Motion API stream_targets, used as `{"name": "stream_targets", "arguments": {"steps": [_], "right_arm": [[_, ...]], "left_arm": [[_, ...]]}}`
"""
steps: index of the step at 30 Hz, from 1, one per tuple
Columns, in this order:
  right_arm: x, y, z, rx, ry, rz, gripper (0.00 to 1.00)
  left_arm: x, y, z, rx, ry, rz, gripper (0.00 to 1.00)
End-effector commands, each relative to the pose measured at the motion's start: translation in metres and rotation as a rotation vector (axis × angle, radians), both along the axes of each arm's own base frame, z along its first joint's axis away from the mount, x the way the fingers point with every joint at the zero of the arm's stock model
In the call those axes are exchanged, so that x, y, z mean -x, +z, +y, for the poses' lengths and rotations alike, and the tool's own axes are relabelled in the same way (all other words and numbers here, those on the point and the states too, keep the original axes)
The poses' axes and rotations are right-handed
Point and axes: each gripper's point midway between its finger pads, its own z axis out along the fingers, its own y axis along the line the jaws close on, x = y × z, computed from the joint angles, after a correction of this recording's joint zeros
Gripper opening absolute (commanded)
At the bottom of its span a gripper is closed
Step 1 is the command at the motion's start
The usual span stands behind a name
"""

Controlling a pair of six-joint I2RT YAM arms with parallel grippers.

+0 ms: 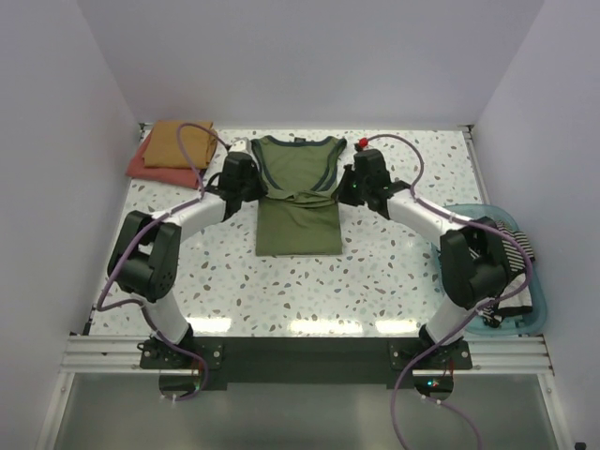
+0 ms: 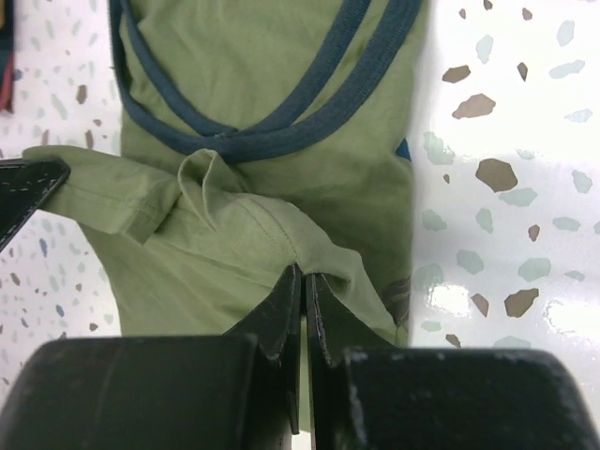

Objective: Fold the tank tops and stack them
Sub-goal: Fold the tank top

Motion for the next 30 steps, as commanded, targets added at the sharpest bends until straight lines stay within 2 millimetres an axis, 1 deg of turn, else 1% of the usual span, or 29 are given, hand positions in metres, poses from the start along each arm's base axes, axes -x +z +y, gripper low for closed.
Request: {"name": "stream_targets", "arguments": {"steps": [1, 4, 6, 8, 9, 10, 11, 12, 13, 14, 15, 16, 17, 18, 19, 20, 21, 22, 23, 24, 25, 26, 27, 28, 29, 30], "right_arm": [[-0.003, 0.048, 0.011, -0.082, 0.024, -0.124, 0.00], [0.000, 0.058, 0.008, -0.086, 0.017, -0.146, 0.00], [-0.002, 0.059, 0.007, -0.071, 0.014, -0.148, 0.00], [-0.005, 0.056, 0.006, -0.051, 0.014, -0.131, 0.00], [-0.007, 0.048, 0.008, -0.038, 0.016, -0.101, 0.00], [-0.009, 0.044, 0.008, -0.034, 0.016, -0.091, 0.00], [-0.014, 0.044, 0.008, -0.027, 0.007, -0.091, 0.00], [-0.017, 0.026, 0.009, -0.004, 0.005, -0.050, 0.10], [-0.021, 0.021, 0.008, 0.009, 0.000, -0.037, 0.18], [-0.024, 0.013, 0.006, 0.028, -0.008, -0.017, 0.26], [-0.035, 0.019, 0.008, 0.031, -0.009, -0.027, 0.37], [-0.041, 0.003, 0.007, 0.051, -0.010, 0.004, 0.41], [-0.051, 0.012, 0.006, 0.052, -0.017, -0.004, 0.44], [-0.056, 0.012, 0.004, 0.062, -0.016, -0.002, 0.47], [-0.061, 0.009, -0.001, 0.072, -0.029, 0.006, 0.49], [-0.062, 0.013, -0.004, 0.080, -0.033, 0.006, 0.52], [-0.066, 0.021, -0.009, 0.101, -0.049, -0.019, 0.56], [-0.067, 0.025, -0.012, 0.111, -0.056, -0.026, 0.57], [-0.063, 0.032, -0.016, 0.119, -0.068, -0.034, 0.58], [-0.061, 0.033, -0.019, 0.123, -0.077, -0.035, 0.58], [-0.059, 0.035, -0.020, 0.116, -0.078, -0.036, 0.56], [-0.049, 0.033, -0.014, 0.108, -0.058, -0.038, 0.52], [-0.043, 0.031, -0.010, 0.111, -0.047, -0.036, 0.49], [-0.038, 0.029, -0.007, 0.125, -0.044, -0.037, 0.44], [-0.026, 0.020, 0.003, 0.138, -0.015, -0.025, 0.38], [-0.021, 0.017, 0.009, 0.141, -0.003, -0.024, 0.29]], "left_arm": [[-0.008, 0.030, 0.004, 0.037, 0.016, -0.097, 0.04], [-0.004, 0.029, 0.005, 0.035, 0.013, -0.092, 0.04], [-0.005, 0.029, 0.005, 0.036, 0.015, -0.095, 0.04], [-0.006, 0.025, 0.006, 0.029, 0.015, -0.086, 0.04], [-0.009, 0.028, 0.004, 0.028, 0.012, -0.091, 0.06], [-0.011, 0.023, 0.004, 0.023, 0.013, -0.082, 0.08], [-0.013, 0.022, 0.004, 0.018, 0.014, -0.080, 0.16], [-0.019, 0.027, 0.003, 0.017, 0.015, -0.091, 0.21], [-0.020, 0.022, 0.002, 0.011, 0.014, -0.079, 0.27], [-0.023, 0.023, 0.002, 0.011, 0.015, -0.082, 0.39], [-0.029, 0.031, 0.000, 0.012, 0.009, -0.102, 0.45], [-0.032, 0.031, 0.002, 0.008, 0.013, -0.100, 0.52], [-0.035, 0.034, 0.003, 0.006, 0.018, -0.108, 0.55], [-0.040, 0.043, 0.005, 0.002, 0.023, -0.127, 0.58], [-0.041, 0.046, 0.010, -0.004, 0.033, -0.125, 0.60], [-0.042, 0.051, 0.014, -0.007, 0.042, -0.131, 0.61], [-0.039, 0.051, 0.016, -0.007, 0.047, -0.128, 0.61], [-0.036, 0.061, 0.017, 0.000, 0.049, -0.145, 0.61], [-0.033, 0.063, 0.018, 0.007, 0.051, -0.148, 0.61], [-0.024, 0.054, 0.019, 0.022, 0.059, -0.122, 0.59], [-0.019, 0.062, 0.017, 0.049, 0.057, -0.135, 0.53], [-0.012, 0.060, 0.011, 0.092, 0.045, -0.122, 0.49], [-0.001, 0.045, 0.010, 0.103, 0.041, -0.089, 0.43], [0.006, 0.045, 0.002, 0.122, 0.024, -0.090, 0.30], [0.012, 0.040, -0.003, 0.133, 0.011, -0.074, 0.26], [0.021, 0.029, -0.007, 0.139, 0.007, -0.042, 0.22]]}}
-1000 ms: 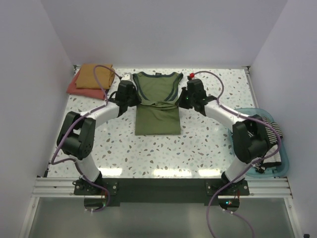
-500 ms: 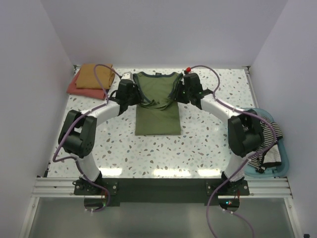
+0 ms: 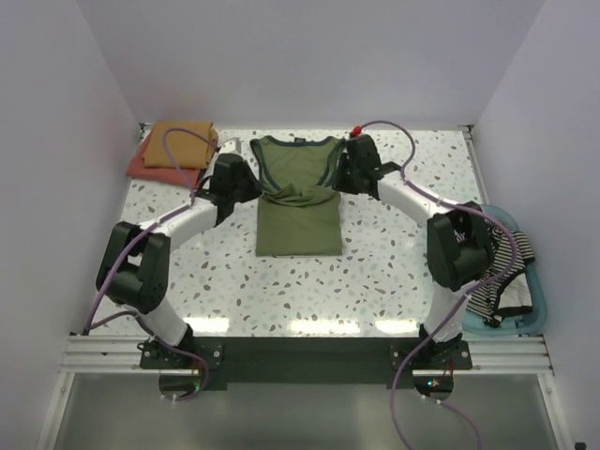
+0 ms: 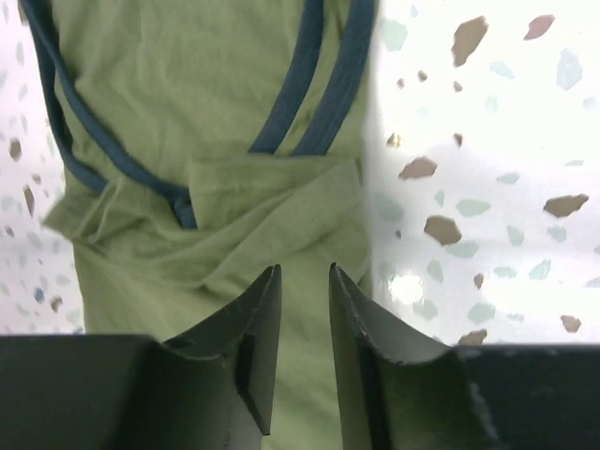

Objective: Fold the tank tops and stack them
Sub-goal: Fold the tank top

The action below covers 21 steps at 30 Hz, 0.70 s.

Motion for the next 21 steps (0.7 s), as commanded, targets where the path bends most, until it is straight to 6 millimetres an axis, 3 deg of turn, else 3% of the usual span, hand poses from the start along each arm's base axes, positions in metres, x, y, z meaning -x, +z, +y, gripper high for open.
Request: {"name": "stream_targets", "arguments": {"steps": [1, 5, 11, 15, 21], "right_arm": [[0.025, 0.013, 0.025, 0.014, 0.060, -0.038, 0.25], [0.035, -0.012, 0.043, 0.013, 0.097, 0.004, 0.15], [0.030, -0.043, 0.062, 0.019, 0.145, 0.066, 0.14], [0.022, -0.056, 0.066, 0.031, 0.145, 0.085, 0.13], [0.003, -0.049, 0.060, 0.029, 0.113, 0.066, 0.14]], "left_arm": [[0.026, -0.005, -0.028, 0.071, -0.058, 0.026, 0.12], [0.041, -0.027, -0.045, 0.081, -0.089, 0.064, 0.08], [0.023, -0.061, -0.055, 0.050, -0.101, 0.128, 0.09], [-0.002, -0.059, -0.056, 0.042, -0.095, 0.107, 0.15], [-0.034, -0.050, -0.045, 0.045, -0.058, 0.074, 0.20]]}}
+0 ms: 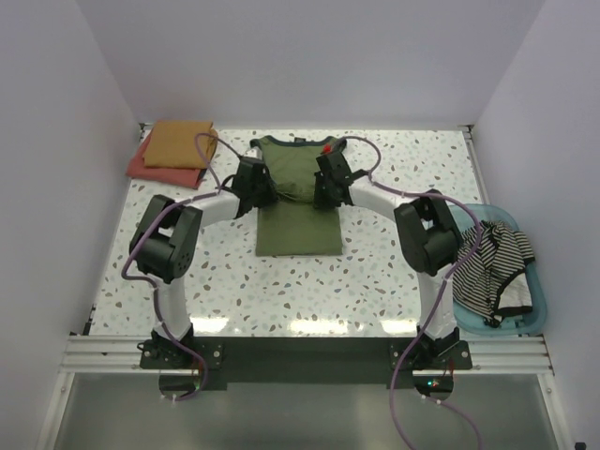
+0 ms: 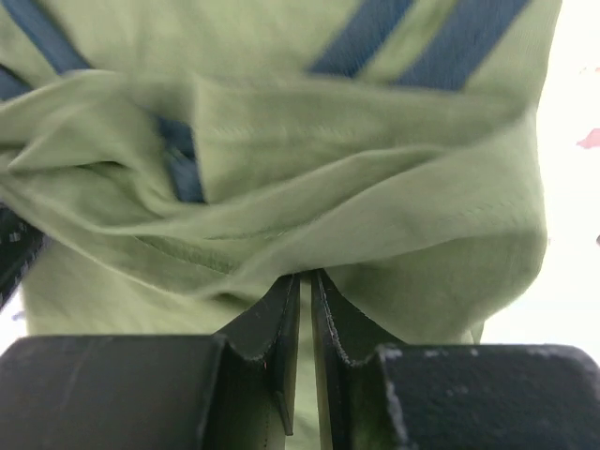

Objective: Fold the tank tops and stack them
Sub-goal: Fold the tank top

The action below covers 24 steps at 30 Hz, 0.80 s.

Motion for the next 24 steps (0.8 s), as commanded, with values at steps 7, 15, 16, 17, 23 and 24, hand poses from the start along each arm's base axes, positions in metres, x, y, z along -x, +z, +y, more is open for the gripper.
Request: {"name": "stream_targets", "arguments": {"steps": [7, 15, 16, 17, 23, 24], "right_arm": [[-0.037, 0.027, -0.007, -0.037, -0.051, -0.067, 0.15], [-0.056, 0.014, -0.016, -0.013, -0.067, -0.058, 0.17], [-0.058, 0.015, -0.017, -0.012, -0.070, -0.060, 0.18], [-0.058, 0.013, -0.018, -0.004, -0.070, -0.057, 0.21], [-0.061, 0.027, -0.021, 0.007, -0.066, -0.089, 0.30], [-0.062, 0.036, -0.022, 0.003, -0.062, -0.107, 0.31]], "left_arm": [[-0.052, 0.031, 0.007, 0.020, 0.029, -0.111, 0.24], [-0.066, 0.021, 0.019, 0.008, 0.044, -0.092, 0.27], [-0.066, 0.023, 0.021, 0.002, 0.047, -0.093, 0.29], [-0.068, 0.024, 0.031, -0.030, 0.078, -0.103, 0.30], [-0.076, 0.036, 0.083, -0.076, 0.200, -0.099, 0.39], [-0.072, 0.037, 0.092, -0.089, 0.216, -0.082, 0.40]]}}
